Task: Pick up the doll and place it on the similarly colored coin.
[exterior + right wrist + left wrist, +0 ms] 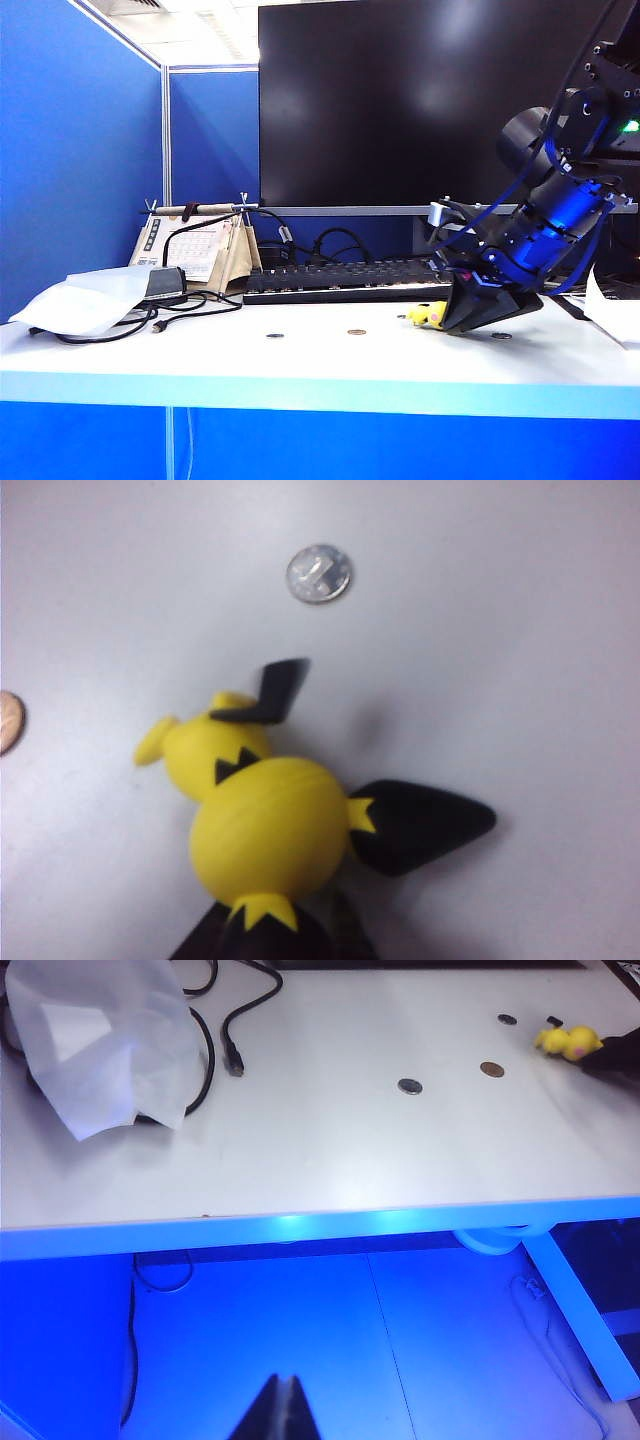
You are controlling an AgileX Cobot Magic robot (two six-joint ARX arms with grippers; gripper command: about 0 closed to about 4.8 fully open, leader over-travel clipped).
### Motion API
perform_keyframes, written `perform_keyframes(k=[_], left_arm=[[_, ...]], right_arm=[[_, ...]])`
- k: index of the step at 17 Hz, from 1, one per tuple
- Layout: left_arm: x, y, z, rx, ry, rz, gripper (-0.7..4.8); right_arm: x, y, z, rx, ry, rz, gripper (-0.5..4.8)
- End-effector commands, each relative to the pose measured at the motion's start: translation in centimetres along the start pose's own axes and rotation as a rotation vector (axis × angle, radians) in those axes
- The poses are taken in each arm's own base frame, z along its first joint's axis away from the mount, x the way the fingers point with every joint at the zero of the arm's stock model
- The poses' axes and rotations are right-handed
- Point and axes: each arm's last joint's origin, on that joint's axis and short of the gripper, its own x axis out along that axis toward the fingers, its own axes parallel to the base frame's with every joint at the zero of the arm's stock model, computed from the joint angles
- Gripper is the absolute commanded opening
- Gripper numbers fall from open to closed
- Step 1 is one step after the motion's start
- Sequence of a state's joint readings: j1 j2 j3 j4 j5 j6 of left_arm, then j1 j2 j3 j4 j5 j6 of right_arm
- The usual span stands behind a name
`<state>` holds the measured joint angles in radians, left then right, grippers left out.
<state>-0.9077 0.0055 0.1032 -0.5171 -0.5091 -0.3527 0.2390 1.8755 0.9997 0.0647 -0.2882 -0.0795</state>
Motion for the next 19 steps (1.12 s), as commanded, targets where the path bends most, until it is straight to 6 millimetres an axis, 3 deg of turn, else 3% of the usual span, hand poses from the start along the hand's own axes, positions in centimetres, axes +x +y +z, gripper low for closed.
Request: perform_keyframes(k=[1, 5, 7, 10, 12, 19], left_arm=[[0.0, 0.0, 0.0, 0.003, 0.001, 0.004, -0.04], [0.0, 0.0, 0.0, 0.003, 0.001, 0.004, -0.04], [0.0, 0.0, 0.0, 0.003, 0.002, 0.005, -0.04], [0.0, 0.0, 0.0, 0.003, 0.002, 0.005, -0.04], [0.0, 0.0, 0.0, 0.003, 0.002, 0.005, -0.04], [0.0, 0.0, 0.0, 0.003, 0.001, 0.004, -0.04]], right_arm=[[0.0, 0.1, 0.1, -0.001, -0.002, 0.004, 1.33], [0.0, 0.1, 0.1, 0.002, -0.004, 0.004, 1.33], [-0.1, 0.1, 0.4, 0.0, -0.012, 0.007, 0.74], [-0.7, 0.3, 0.8, -0.006, -0.031, 0.006, 0.65], [-1.5, 0.5, 1.6, -0.017, -0.069, 0.003, 0.03], [-2.0, 1.5, 2.2, 0.012, -0.097, 0.1, -0.01]])
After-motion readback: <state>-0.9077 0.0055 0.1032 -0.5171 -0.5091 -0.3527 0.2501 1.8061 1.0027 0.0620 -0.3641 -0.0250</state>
